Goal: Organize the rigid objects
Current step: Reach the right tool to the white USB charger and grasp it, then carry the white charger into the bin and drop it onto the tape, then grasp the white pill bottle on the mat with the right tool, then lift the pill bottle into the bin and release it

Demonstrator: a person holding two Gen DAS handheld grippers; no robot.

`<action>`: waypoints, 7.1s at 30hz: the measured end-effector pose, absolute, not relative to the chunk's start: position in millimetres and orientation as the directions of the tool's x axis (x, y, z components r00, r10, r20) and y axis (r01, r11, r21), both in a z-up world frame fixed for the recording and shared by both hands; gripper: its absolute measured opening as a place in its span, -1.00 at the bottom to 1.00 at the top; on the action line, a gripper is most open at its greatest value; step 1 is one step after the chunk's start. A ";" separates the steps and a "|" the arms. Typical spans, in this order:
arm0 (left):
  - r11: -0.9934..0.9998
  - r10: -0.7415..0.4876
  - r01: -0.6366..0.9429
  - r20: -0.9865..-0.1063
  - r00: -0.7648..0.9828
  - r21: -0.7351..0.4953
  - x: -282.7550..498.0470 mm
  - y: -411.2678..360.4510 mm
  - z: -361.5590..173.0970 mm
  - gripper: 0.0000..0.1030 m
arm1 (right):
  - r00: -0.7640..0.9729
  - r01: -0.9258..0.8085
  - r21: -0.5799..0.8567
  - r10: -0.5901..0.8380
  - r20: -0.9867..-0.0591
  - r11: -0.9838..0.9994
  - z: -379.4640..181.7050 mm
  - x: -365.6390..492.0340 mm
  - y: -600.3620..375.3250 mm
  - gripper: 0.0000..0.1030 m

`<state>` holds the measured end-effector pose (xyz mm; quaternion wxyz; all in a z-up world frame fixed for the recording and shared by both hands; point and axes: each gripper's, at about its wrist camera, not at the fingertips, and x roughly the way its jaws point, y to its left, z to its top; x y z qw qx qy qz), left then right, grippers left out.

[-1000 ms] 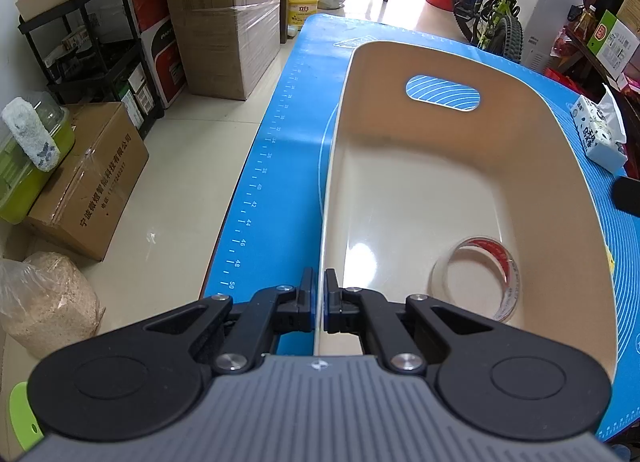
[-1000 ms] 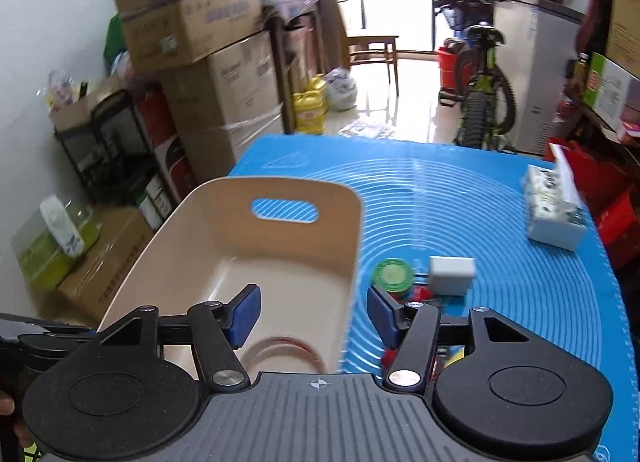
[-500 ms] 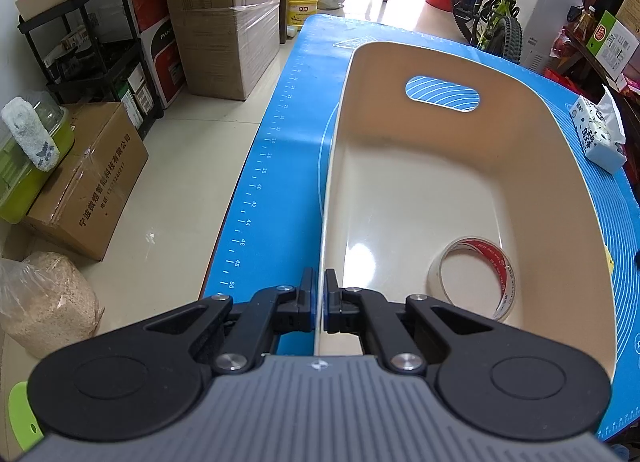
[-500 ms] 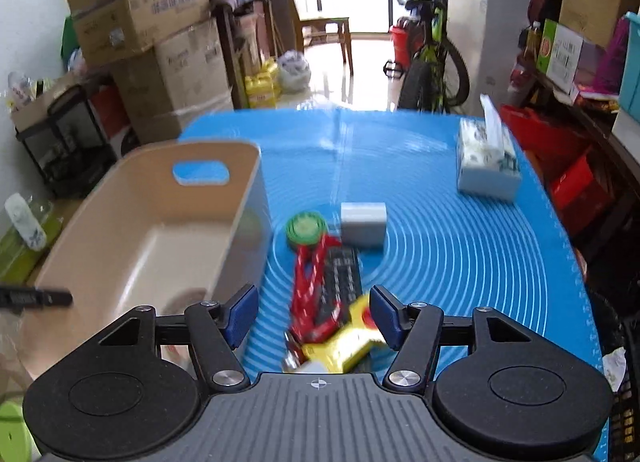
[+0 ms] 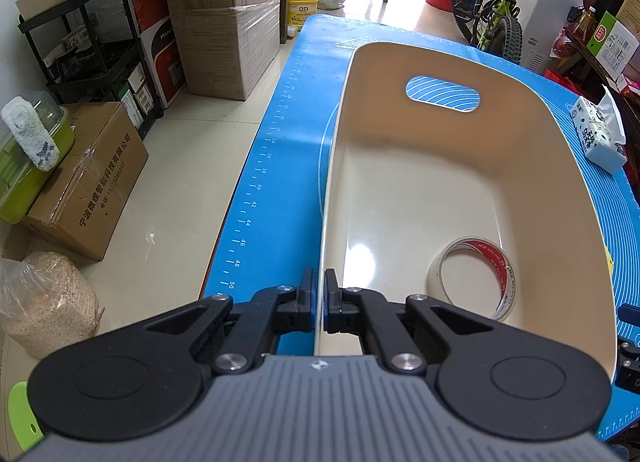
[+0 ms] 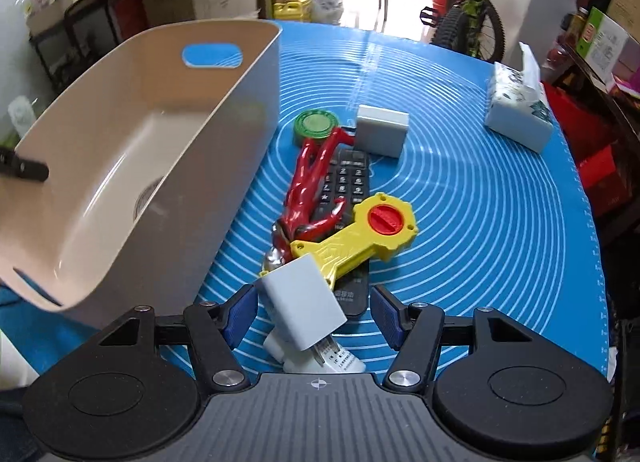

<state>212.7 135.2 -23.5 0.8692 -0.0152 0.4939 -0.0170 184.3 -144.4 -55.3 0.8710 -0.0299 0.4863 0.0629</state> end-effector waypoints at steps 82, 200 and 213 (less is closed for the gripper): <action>0.998 -0.057 0.018 -0.854 0.517 -0.056 214.4 135.3 -22.2 -0.91 | 0.643 -0.368 -0.058 0.209 -0.737 0.928 -7.2 249.1 -13.6 -0.13; 0.999 -0.049 0.018 -0.857 0.513 -0.047 213.4 137.0 -24.2 -0.91 | 0.663 -0.162 -0.050 0.071 -0.745 0.985 10.3 174.0 -153.2 -0.13; 0.999 -0.050 0.018 -0.857 0.513 -0.048 213.5 137.0 -24.2 -0.91 | 0.770 -0.193 -0.033 0.130 -0.624 0.981 48.5 191.3 -121.6 -0.13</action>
